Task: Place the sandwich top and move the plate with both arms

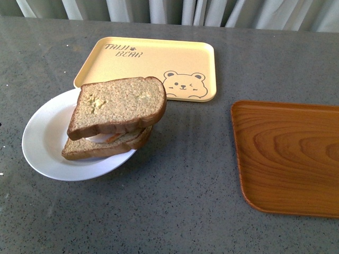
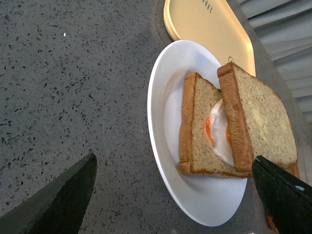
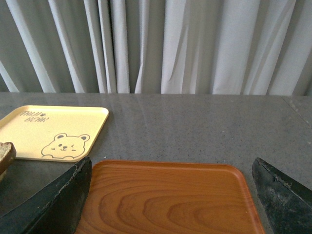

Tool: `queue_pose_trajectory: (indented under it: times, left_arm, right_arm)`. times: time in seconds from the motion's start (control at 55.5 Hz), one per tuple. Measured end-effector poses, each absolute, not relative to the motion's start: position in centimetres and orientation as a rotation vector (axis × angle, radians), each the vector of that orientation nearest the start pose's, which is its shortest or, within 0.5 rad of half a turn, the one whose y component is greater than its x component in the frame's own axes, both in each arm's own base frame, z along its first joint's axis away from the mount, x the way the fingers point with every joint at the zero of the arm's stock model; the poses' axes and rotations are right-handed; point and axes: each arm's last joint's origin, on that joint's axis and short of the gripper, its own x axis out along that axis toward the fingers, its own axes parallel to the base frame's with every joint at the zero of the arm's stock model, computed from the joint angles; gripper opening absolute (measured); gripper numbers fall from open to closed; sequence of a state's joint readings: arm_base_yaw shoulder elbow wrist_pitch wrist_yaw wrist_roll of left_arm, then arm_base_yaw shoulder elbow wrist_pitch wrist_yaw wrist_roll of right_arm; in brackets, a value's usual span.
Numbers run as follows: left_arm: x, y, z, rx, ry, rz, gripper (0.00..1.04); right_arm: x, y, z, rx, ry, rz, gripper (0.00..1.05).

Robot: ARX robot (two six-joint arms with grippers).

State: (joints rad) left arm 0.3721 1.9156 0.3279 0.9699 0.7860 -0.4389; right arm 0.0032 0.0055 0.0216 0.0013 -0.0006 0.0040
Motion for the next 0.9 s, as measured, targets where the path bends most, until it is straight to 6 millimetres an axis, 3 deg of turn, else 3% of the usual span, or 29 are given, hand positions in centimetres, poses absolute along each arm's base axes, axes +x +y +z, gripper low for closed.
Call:
queue_pose_trajectory:
  times: [0.433, 0.902]
  left_arm:
    - [26.1, 7.2, 4.5, -0.861, 0.618, -0.278, 0.96]
    - [28.9, 4.8, 2.9, -0.915, 0.723, -0.33, 0.96]
  right_arm:
    - [9.7, 0.0, 17.1, 0.004, -0.017, 0.004, 0.96]
    - [9.7, 0.0, 17.1, 0.004, -0.017, 0.004, 0.96]
